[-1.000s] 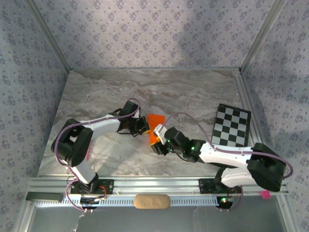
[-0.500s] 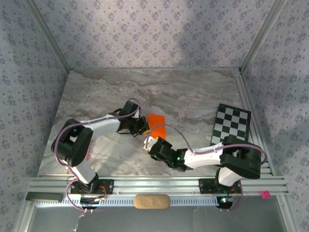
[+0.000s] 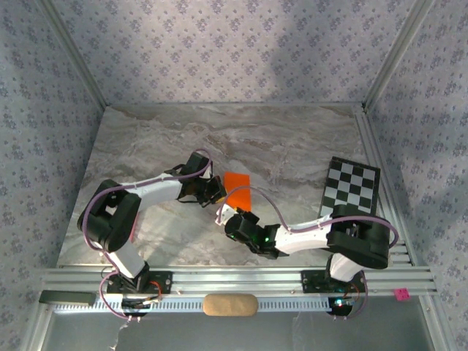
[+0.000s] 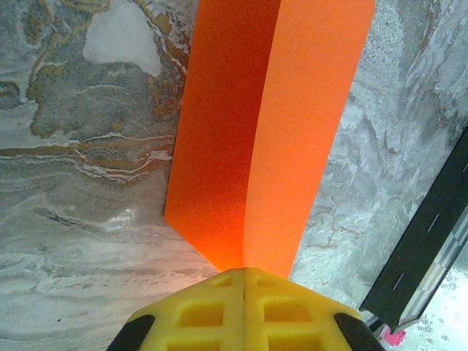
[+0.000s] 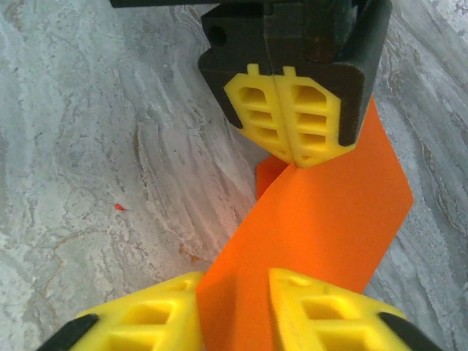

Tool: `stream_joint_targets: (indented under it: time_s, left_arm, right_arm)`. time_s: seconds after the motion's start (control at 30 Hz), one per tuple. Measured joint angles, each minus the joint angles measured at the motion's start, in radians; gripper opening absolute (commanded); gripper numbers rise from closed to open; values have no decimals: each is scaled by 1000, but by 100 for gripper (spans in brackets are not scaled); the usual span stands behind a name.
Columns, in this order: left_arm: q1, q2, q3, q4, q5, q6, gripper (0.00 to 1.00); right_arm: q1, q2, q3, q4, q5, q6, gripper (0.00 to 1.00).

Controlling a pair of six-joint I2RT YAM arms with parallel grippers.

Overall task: Fold a paper plane with a square sheet of paper (pick it up from the middle)
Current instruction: Third fold the triangle at the center of the table.

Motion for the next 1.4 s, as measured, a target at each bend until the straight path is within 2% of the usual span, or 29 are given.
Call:
stream_joint_targets:
  time_s: [0.3,0.5,0.6,0.67,0.73,0.8,0.9,1.03,1.23,1.4]
  left_arm:
    - [0,0,0,0,0,0,3]
    - [0,0,0,0,0,0,3]
    - [0,0,0,0,0,0,5]
    - [0,-2,0,-1,-4,0,11]
    - [0,-11,0,-7,-12,1,23]
    - [0,-29,0,-24,-28,7,30]
    - [10,-63,1,-61,-53,29,44]
    - [44,-98,9,-114,-73,64,48]
    - [92,-103,94,-188,-74,139,46]
    - [95,-57,236,-236,-33,216,39]
  right_arm:
    - [0,0,0,-3,15,22,16]
    - [0,0,0,-8,14,42,2]
    - [-1,-1,0,-13,14,55,0]
    - [-5,-2,0,-17,13,60,0]
    - [-11,-6,0,-22,2,66,0]
    - [-22,-18,0,-34,-27,75,0]
    - [-60,-52,0,-56,-116,100,0]
    - [-153,-103,0,-76,-303,157,0]
    - [-300,-122,11,-115,-616,284,0]
    - [-353,-105,47,-132,-814,383,0]
